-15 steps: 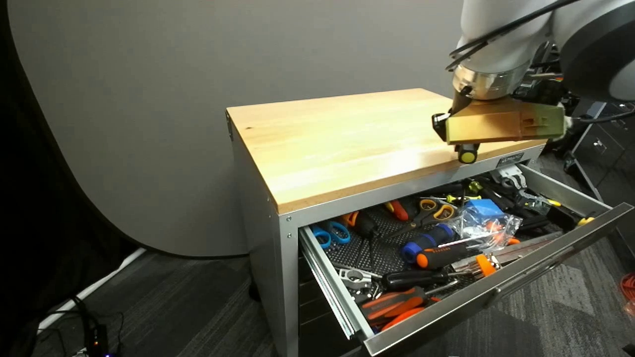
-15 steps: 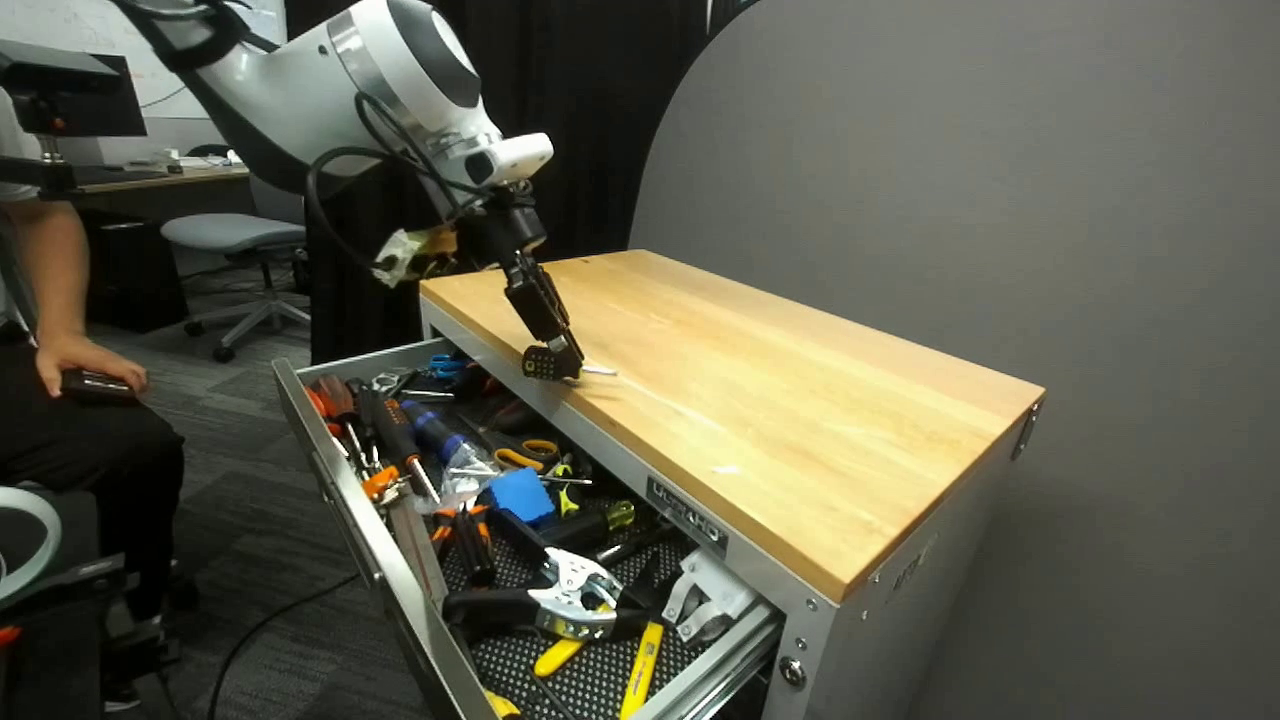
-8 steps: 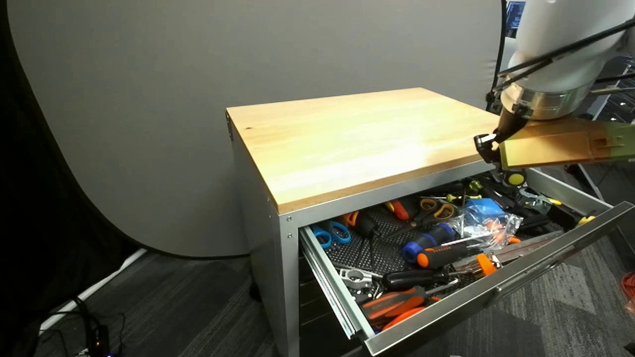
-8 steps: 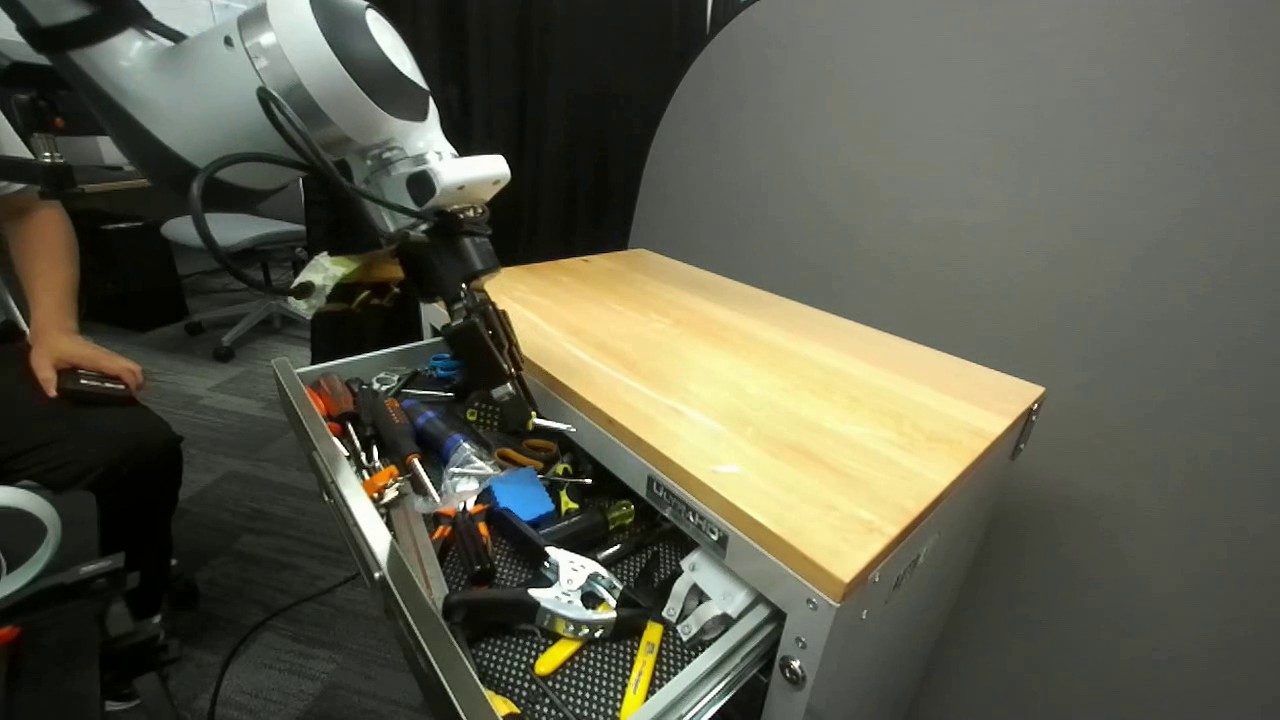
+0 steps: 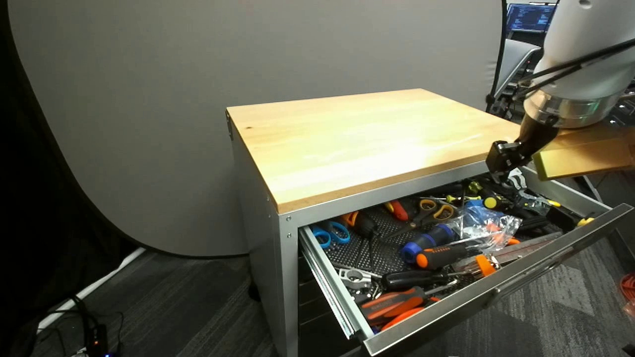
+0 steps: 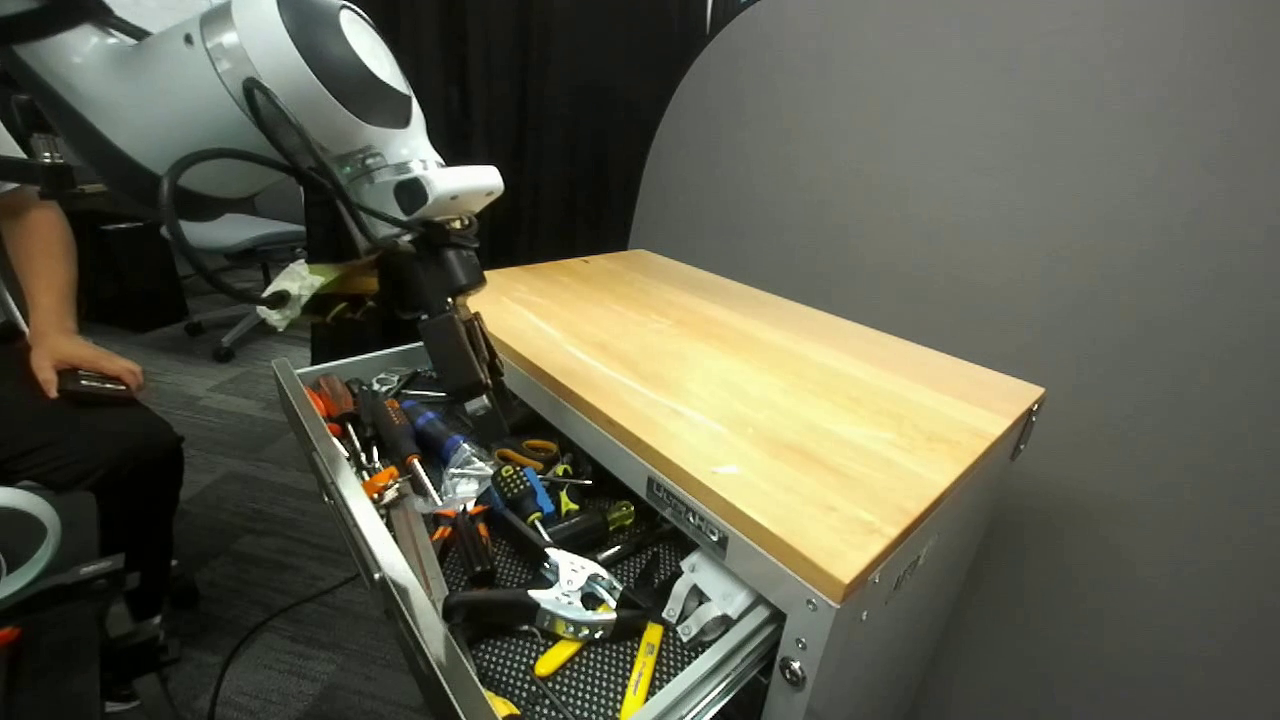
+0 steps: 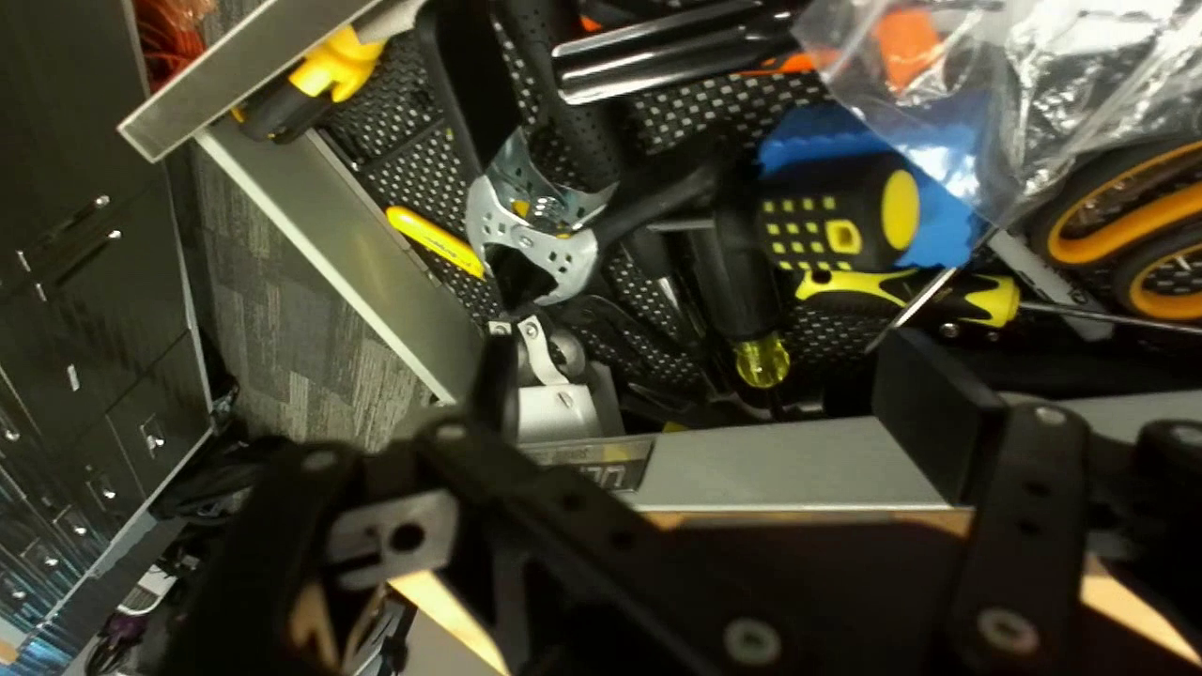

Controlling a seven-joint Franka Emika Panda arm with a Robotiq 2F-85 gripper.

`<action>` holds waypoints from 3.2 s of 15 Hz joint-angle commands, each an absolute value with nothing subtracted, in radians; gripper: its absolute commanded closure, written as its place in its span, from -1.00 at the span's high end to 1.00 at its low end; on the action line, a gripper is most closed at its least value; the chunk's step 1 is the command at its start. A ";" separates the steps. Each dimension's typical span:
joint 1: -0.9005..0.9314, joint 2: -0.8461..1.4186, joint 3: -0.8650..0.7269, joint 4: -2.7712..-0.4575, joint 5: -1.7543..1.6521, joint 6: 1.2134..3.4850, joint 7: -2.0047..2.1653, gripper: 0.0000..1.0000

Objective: Put the screwdriver in the drawer and close it

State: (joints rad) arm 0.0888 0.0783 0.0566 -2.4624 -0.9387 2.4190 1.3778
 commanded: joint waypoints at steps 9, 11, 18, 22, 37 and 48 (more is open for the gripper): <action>-0.067 -0.065 -0.071 -2.674 -0.710 2.504 0.612 1.00; -0.081 -0.059 -0.083 -2.687 -0.670 2.483 0.523 1.00; -0.113 -0.040 -0.095 -2.692 -0.648 2.416 0.415 0.50; -0.103 0.017 -0.087 -2.678 -0.654 2.449 0.452 -0.02; 0.006 0.270 -0.131 -2.528 -0.734 2.541 0.762 -0.96; 0.082 0.376 -0.133 -2.355 -0.737 2.553 1.015 -0.96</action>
